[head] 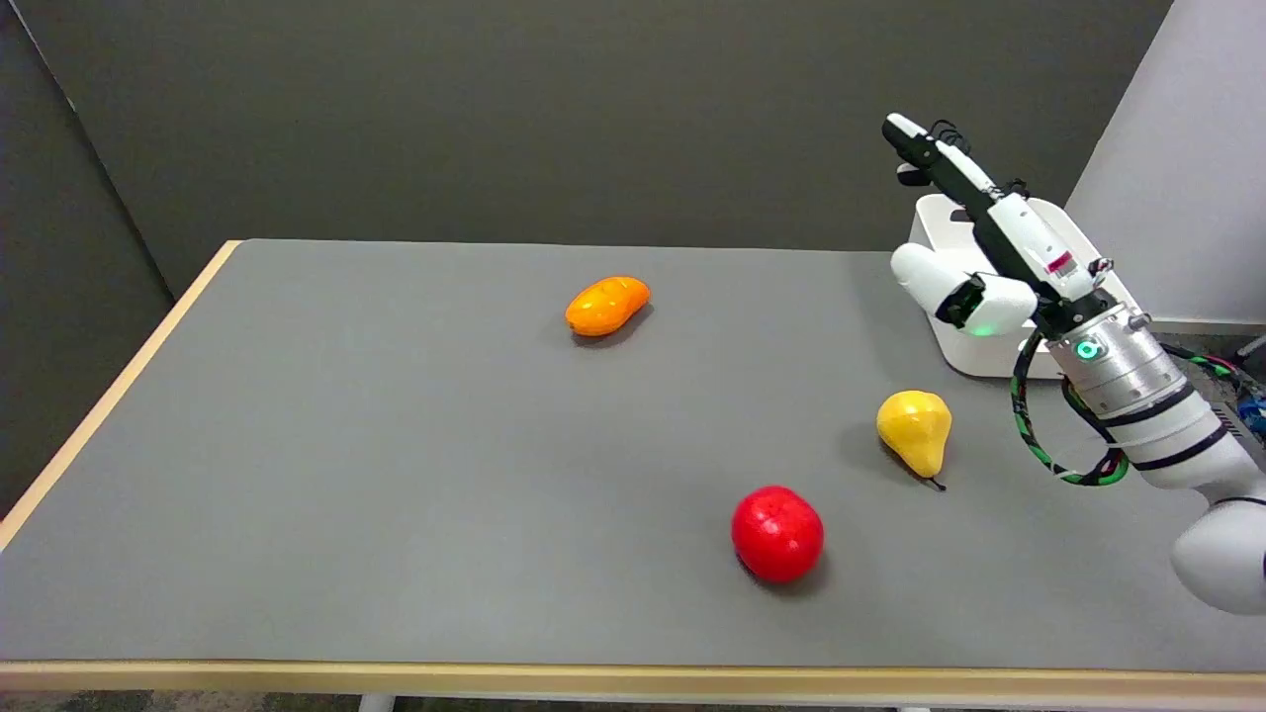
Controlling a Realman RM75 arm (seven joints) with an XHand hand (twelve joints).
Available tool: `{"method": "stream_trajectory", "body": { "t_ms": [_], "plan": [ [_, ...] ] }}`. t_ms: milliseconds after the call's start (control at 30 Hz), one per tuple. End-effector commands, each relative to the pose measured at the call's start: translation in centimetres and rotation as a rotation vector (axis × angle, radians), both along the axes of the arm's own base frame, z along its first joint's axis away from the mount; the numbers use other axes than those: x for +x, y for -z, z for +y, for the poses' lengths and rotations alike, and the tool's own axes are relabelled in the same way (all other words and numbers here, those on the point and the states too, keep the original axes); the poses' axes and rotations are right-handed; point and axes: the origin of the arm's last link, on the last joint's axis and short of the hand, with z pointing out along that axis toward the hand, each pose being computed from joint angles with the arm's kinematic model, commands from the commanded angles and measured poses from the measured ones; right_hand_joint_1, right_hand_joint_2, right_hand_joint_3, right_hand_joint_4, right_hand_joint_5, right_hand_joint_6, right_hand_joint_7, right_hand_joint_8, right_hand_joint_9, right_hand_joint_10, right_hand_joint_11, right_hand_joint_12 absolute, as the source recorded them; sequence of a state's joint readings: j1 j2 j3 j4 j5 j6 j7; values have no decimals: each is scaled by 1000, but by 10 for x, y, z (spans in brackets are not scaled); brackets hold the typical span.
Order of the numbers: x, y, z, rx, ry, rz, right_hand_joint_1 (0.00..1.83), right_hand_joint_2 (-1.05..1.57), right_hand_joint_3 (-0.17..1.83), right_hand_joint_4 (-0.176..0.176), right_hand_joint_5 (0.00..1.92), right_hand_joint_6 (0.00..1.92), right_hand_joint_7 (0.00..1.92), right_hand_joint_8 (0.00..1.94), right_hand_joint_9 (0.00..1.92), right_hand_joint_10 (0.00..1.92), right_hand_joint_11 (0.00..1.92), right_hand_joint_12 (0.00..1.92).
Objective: Pick up tomato.
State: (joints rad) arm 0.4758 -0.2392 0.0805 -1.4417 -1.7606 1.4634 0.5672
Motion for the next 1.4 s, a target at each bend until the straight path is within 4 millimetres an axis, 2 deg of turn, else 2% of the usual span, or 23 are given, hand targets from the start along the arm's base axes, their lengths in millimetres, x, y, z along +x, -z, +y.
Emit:
{"method": "stream_trajectory", "body": {
  "t_ms": [33, 167, 300, 367, 500, 733, 1100, 1400],
  "plan": [
    [-7, -19, 14, 17, -3, -24, 258, 586, 1048, 91, 89, 143, 116, 24, 57, 383, 54, 907],
    [-12, -20, 18, 49, 19, 22, 72, 600, 967, 101, 59, 267, 74, 180, 49, 428, 5, 1014],
    [-25, -19, 26, 77, 77, 64, 109, 592, 989, 106, 88, 303, 120, 208, 72, 498, 30, 1030],
    [-37, -16, 32, 120, 146, 43, 131, 620, 946, 107, 88, 331, 134, 243, 104, 505, 17, 1096],
    [-59, -5, 39, 210, 287, -19, 142, 646, 921, 107, 106, 346, 176, 267, 142, 516, 43, 1082],
    [-78, 21, 48, 298, 347, -40, 297, 670, 974, 97, 181, 417, 285, 342, 231, 588, 117, 1146],
    [-103, 62, 63, 412, 404, -82, 256, 677, 971, 109, 206, 451, 296, 349, 247, 606, 132, 1166],
    [-121, 106, 59, 519, 426, -97, 251, 671, 966, 112, 208, 456, 295, 345, 248, 613, 129, 1170]
  ]
}}
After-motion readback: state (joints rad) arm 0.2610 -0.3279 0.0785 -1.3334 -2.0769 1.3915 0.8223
